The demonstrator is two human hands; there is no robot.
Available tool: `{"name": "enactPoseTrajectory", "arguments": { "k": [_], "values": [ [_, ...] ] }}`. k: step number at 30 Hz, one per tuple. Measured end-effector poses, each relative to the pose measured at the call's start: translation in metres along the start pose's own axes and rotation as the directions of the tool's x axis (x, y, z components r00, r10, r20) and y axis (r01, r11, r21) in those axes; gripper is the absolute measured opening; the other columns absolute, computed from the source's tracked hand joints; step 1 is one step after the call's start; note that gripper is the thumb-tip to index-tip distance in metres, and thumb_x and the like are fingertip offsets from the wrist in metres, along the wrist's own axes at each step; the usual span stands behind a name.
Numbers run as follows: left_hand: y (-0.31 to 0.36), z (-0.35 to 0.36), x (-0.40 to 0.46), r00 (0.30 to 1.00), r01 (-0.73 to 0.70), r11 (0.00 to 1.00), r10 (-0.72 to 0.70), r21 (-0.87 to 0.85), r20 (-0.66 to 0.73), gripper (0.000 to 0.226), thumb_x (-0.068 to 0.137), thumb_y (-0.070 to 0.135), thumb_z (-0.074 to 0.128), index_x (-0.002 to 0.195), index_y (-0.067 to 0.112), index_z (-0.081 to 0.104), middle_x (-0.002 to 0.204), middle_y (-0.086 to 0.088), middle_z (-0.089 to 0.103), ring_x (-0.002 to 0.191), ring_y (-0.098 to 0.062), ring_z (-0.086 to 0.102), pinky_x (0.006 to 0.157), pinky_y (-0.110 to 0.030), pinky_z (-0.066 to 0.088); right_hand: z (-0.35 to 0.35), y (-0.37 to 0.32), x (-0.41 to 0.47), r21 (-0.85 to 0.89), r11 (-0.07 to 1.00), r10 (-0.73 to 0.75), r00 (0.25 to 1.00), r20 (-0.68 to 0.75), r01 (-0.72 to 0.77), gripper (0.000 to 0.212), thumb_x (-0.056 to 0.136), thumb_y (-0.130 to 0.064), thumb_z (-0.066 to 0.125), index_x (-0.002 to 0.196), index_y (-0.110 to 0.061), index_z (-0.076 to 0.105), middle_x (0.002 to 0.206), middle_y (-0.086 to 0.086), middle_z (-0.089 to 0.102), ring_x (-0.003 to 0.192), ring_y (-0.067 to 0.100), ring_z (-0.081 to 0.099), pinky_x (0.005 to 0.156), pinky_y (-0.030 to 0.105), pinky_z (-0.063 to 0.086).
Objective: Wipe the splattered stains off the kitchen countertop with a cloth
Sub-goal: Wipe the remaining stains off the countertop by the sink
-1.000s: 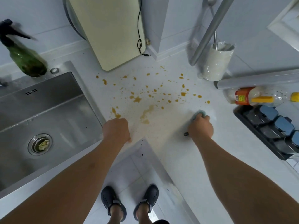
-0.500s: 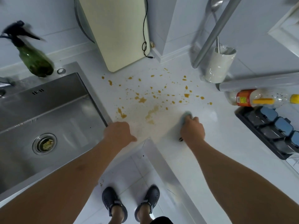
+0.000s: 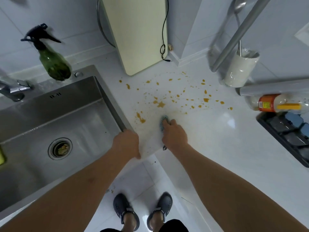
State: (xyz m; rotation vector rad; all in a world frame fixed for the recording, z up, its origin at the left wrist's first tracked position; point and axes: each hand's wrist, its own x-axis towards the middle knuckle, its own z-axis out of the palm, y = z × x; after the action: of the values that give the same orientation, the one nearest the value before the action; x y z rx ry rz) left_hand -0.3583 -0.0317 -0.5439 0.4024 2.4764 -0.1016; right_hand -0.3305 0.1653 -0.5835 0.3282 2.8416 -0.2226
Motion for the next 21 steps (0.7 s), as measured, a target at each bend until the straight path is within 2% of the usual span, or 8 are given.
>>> {"name": "enactPoseTrajectory", "arguments": {
  "k": [3, 5, 7, 9, 13, 16, 18, 21],
  "values": [
    [0.005, -0.002, 0.006, 1.000, 0.002, 1.000, -0.002, 0.017, 0.002, 0.062, 0.063, 0.053, 0.095, 0.109, 0.016, 0.076, 0.106, -0.005, 0.070, 0.100, -0.023, 0.068, 0.078, -0.035, 0.057, -0.009, 0.044, 0.001, 0.007, 0.985, 0.174, 0.984, -0.023, -0.174, 0.063, 0.088, -0.015, 0.052, 0.150, -0.016, 0.038, 0.125, 0.012, 0.048, 0.100, 0.037, 0.059, 0.074, 0.037, 0.045],
    [0.004, 0.000, 0.010, 1.000, -0.004, 1.000, 0.004, 0.021, -0.002, 0.059, 0.062, 0.053, 0.096, 0.104, 0.016, 0.076, 0.102, -0.004, 0.072, 0.099, -0.023, 0.069, 0.073, -0.034, 0.054, -0.017, 0.061, 0.013, 0.031, 0.952, 0.306, 0.952, -0.004, -0.305, 0.058, 0.088, -0.015, 0.051, 0.146, -0.016, 0.042, 0.125, 0.012, 0.047, 0.102, 0.038, 0.059, 0.076, 0.037, 0.046],
    [0.004, 0.001, 0.012, 1.000, -0.015, 1.000, 0.015, 0.027, -0.012, 0.061, 0.061, 0.054, 0.096, 0.104, 0.016, 0.075, 0.100, -0.004, 0.072, 0.097, -0.024, 0.069, 0.071, -0.034, 0.051, -0.022, 0.058, 0.030, 0.069, 0.924, 0.377, 0.926, 0.011, -0.377, 0.056, 0.091, -0.016, 0.048, 0.146, -0.015, 0.043, 0.130, 0.012, 0.045, 0.106, 0.037, 0.059, 0.082, 0.039, 0.050],
    [0.003, 0.000, 0.013, 1.000, -0.018, 0.999, 0.019, 0.039, -0.012, 0.063, 0.059, 0.054, 0.097, 0.103, 0.016, 0.074, 0.097, -0.003, 0.071, 0.094, -0.024, 0.069, 0.069, -0.035, 0.050, -0.019, 0.035, 0.041, 0.104, 0.934, 0.343, 0.939, 0.014, -0.342, 0.058, 0.091, -0.016, 0.047, 0.149, -0.015, 0.039, 0.135, 0.011, 0.042, 0.109, 0.036, 0.059, 0.085, 0.040, 0.050],
    [0.005, -0.005, 0.013, 0.999, -0.031, 0.998, 0.031, 0.052, 0.011, 0.058, 0.058, 0.055, 0.097, 0.091, 0.021, 0.064, 0.075, 0.002, 0.057, 0.084, -0.023, 0.067, 0.066, -0.033, 0.049, -0.002, -0.026, 0.030, 0.080, 0.994, 0.074, 0.997, -0.037, -0.071, 0.065, 0.091, -0.016, 0.049, 0.154, -0.016, 0.032, 0.132, 0.011, 0.045, 0.109, 0.036, 0.057, 0.083, 0.040, 0.051],
    [0.005, -0.006, 0.012, 0.999, -0.042, 0.997, 0.041, 0.058, 0.007, 0.057, 0.058, 0.056, 0.096, 0.088, 0.020, 0.063, 0.072, 0.002, 0.057, 0.082, -0.022, 0.068, 0.066, -0.032, 0.051, 0.003, -0.019, 0.003, -0.010, 0.999, -0.051, 0.999, -0.014, 0.051, 0.063, 0.089, -0.018, 0.051, 0.150, -0.024, 0.038, 0.121, 0.008, 0.047, 0.100, 0.033, 0.057, 0.078, 0.039, 0.051],
    [0.003, -0.003, 0.013, 0.999, -0.042, 0.998, 0.041, 0.048, 0.009, 0.058, 0.059, 0.056, 0.096, 0.096, 0.019, 0.071, 0.081, 0.002, 0.065, 0.086, -0.022, 0.071, 0.069, -0.033, 0.054, -0.002, 0.017, -0.006, -0.041, 0.999, 0.015, 1.000, -0.002, -0.015, 0.063, 0.087, -0.017, 0.051, 0.148, -0.025, 0.040, 0.117, 0.009, 0.048, 0.098, 0.035, 0.057, 0.074, 0.040, 0.051],
    [0.002, -0.002, 0.014, 0.998, -0.053, 0.997, 0.054, 0.048, -0.014, 0.062, 0.061, 0.056, 0.095, 0.104, 0.020, 0.069, 0.093, 0.000, 0.071, 0.090, -0.022, 0.071, 0.070, -0.033, 0.052, -0.017, 0.078, -0.002, -0.030, 0.955, 0.295, 0.955, -0.004, -0.295, 0.052, 0.090, -0.017, 0.048, 0.141, -0.020, 0.045, 0.120, 0.013, 0.048, 0.100, 0.039, 0.060, 0.077, 0.043, 0.052]
  ]
}}
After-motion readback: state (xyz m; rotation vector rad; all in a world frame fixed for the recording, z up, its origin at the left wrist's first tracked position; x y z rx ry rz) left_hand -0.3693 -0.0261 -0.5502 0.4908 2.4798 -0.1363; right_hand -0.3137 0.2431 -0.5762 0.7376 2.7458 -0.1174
